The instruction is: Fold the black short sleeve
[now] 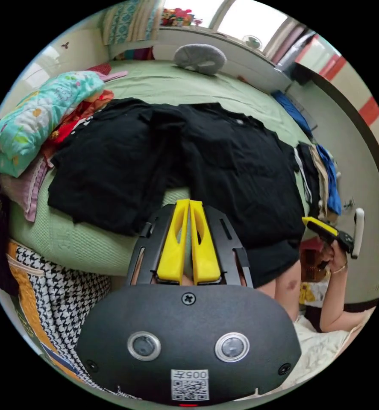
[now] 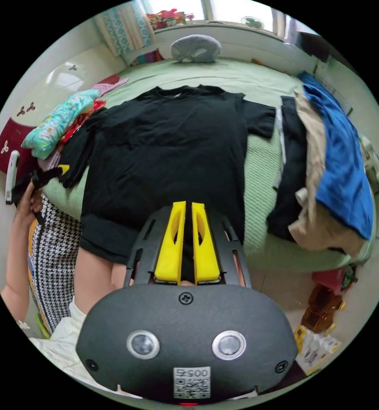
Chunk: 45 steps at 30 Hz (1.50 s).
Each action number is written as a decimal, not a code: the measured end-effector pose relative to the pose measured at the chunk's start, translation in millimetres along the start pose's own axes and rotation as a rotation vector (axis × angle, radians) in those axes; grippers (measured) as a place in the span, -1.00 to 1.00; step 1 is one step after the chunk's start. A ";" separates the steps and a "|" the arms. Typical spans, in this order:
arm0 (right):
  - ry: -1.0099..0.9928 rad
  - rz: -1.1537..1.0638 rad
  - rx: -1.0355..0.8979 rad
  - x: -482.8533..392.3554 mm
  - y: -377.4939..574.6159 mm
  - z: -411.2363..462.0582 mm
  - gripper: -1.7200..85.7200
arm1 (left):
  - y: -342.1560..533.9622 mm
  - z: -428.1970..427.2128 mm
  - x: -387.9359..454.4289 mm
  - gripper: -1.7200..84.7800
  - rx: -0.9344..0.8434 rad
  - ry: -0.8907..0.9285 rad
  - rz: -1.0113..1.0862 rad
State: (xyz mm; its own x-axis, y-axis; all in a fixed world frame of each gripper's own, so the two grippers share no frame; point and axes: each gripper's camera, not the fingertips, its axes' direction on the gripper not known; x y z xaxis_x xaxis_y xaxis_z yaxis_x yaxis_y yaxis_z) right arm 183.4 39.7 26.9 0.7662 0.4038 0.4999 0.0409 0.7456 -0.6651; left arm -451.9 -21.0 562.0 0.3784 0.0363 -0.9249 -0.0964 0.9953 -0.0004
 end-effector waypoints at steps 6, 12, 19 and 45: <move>0.029 0.102 -0.021 19.6 57.0 -16.5 -0.90 | 48.9 -4.8 63.7 -0.98 -0.001 0.097 0.067; 0.045 0.133 0.056 30.1 94.6 -47.4 -0.97 | 92.7 -24.0 92.0 -0.98 0.022 0.191 0.070; -0.002 0.203 0.089 41.0 112.7 -65.7 -0.98 | 144.0 -51.4 69.2 -0.98 0.050 0.170 -0.009; 0.108 0.126 -0.013 -40.5 -37.0 -5.0 -0.98 | 66.7 -59.4 -19.3 -0.98 0.146 0.047 -0.134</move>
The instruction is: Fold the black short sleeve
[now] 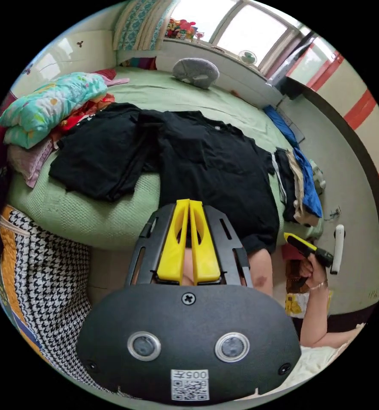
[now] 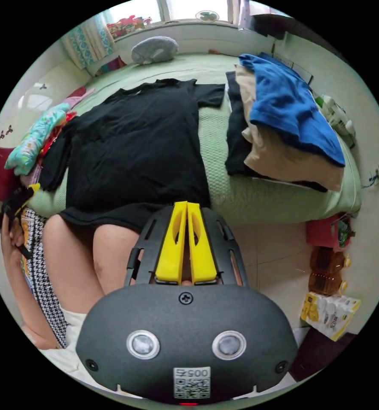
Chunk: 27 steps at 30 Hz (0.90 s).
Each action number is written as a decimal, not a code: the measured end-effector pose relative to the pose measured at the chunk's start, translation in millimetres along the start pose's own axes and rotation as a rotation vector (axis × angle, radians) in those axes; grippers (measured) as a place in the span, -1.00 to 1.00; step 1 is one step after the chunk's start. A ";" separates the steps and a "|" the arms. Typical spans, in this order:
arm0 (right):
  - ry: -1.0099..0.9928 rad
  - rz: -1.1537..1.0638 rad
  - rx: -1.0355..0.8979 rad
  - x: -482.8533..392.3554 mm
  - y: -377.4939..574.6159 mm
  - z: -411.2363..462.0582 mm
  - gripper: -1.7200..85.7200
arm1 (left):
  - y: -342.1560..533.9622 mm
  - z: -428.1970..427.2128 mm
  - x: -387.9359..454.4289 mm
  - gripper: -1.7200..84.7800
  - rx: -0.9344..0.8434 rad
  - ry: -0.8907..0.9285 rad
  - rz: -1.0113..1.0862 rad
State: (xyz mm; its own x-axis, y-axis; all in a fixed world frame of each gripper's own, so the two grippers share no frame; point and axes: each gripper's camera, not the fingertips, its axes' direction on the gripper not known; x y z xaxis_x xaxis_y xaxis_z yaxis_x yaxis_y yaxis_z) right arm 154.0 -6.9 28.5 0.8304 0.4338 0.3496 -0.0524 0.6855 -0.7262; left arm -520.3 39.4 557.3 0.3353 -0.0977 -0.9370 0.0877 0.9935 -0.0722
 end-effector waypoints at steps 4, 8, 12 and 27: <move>-0.045 -0.087 0.063 -53.6 -72.6 3.8 -0.98 | -67.8 -1.3 -35.6 -0.98 0.134 -0.051 -0.099; -0.125 -0.145 0.113 -120.0 -145.6 8.7 -0.94 | -122.2 4.9 -71.5 -0.98 0.201 -0.094 -0.166; -0.207 -0.285 0.145 -186.6 -198.4 9.8 -0.81 | -128.9 37.7 -107.2 -0.97 0.185 -0.068 -0.223; -0.274 -0.794 -0.028 -518.9 -453.8 82.7 -0.65 | -187.2 97.0 -168.6 -0.71 0.120 0.008 -0.273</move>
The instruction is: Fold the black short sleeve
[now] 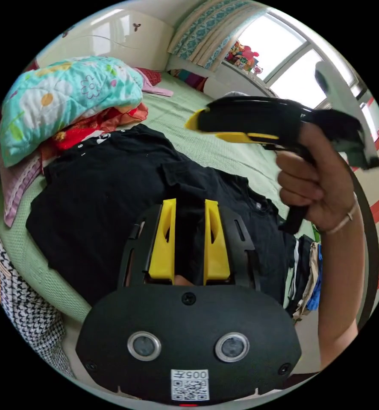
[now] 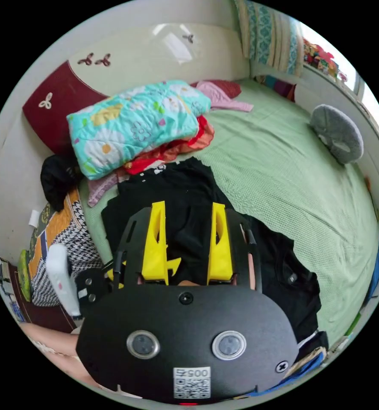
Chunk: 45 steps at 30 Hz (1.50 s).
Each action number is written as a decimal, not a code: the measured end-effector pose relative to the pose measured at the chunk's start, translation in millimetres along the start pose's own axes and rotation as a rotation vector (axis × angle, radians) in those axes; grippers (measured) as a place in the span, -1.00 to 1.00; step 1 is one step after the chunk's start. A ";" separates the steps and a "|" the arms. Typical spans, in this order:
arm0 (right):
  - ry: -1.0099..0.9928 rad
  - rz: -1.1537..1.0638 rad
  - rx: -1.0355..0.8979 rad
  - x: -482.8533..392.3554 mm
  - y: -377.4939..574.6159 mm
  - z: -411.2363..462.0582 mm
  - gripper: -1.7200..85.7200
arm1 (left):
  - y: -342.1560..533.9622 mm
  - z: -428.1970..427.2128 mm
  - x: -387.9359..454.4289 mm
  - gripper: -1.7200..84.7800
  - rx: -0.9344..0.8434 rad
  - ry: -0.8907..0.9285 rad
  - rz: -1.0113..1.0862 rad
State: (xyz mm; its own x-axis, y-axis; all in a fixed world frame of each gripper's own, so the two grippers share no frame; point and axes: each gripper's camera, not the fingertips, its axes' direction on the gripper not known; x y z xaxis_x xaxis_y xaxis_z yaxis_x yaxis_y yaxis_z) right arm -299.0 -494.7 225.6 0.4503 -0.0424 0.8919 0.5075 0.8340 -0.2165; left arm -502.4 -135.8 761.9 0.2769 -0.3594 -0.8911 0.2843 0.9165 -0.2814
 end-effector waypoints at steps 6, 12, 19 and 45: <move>-0.008 -0.015 -0.200 11.1 -78.3 75.8 -0.67 | -26.2 17.6 -33.5 -0.70 -0.046 0.113 -0.019; 0.042 -0.038 -0.284 11.9 -126.8 125.1 -0.70 | -47.4 42.6 -39.6 -0.69 -0.064 0.086 -0.015; 0.044 -0.057 -0.308 13.8 -174.7 152.7 -0.70 | -72.6 73.7 -52.9 -0.69 -0.100 0.148 -0.044; 0.015 0.146 -0.031 148.8 -174.3 85.9 -0.99 | -118.6 106.7 -17.7 -0.89 -0.072 0.117 0.068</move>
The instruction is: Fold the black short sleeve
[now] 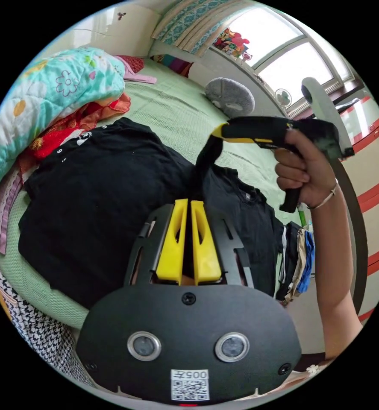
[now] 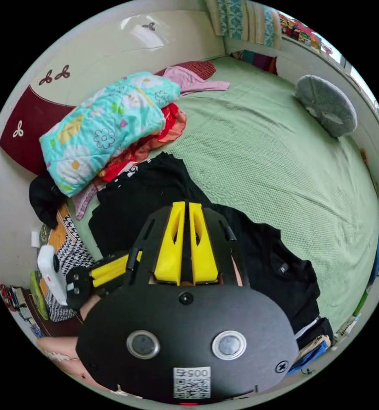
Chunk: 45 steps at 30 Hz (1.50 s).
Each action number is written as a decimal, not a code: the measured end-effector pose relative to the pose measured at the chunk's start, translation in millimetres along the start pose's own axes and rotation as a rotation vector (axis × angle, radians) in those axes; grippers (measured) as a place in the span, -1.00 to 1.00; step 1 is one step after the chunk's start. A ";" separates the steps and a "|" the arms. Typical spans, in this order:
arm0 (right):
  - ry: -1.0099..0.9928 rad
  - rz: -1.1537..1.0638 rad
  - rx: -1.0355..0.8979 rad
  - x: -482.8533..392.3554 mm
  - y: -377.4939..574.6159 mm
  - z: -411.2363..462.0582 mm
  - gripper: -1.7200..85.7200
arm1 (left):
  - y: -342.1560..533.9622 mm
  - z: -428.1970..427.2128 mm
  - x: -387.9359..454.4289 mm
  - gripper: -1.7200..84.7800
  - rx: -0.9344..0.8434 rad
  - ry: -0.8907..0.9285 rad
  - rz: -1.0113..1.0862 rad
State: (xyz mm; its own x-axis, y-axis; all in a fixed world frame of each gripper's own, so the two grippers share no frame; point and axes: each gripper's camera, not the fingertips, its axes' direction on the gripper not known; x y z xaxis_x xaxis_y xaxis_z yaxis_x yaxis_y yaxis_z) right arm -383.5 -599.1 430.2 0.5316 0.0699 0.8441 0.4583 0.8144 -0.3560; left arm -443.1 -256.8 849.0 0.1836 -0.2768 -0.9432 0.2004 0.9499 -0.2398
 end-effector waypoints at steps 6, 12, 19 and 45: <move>0.026 0.094 -0.038 70.8 63.8 -5.6 -0.99 | 0.6 -3.5 15.2 -0.84 0.079 0.076 0.045; 0.059 0.254 -0.161 136.8 107.9 41.9 -0.87 | -8.6 30.2 36.2 -0.83 0.007 0.054 0.067; -0.032 0.114 0.028 133.3 91.6 10.0 -0.74 | -22.9 85.3 75.0 -0.76 -0.143 -0.145 0.153; -0.051 0.187 0.109 166.4 83.4 27.9 -0.98 | -30.0 154.0 123.0 -0.82 -0.240 -0.172 0.163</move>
State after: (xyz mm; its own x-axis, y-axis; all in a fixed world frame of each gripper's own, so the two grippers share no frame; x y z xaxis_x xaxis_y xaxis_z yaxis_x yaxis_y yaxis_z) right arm -276.7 -503.4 552.1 0.5623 0.2523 0.7875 0.2737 0.8419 -0.4651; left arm -278.2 -341.6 775.6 0.3583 -0.1192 -0.9260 -0.0741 0.9851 -0.1555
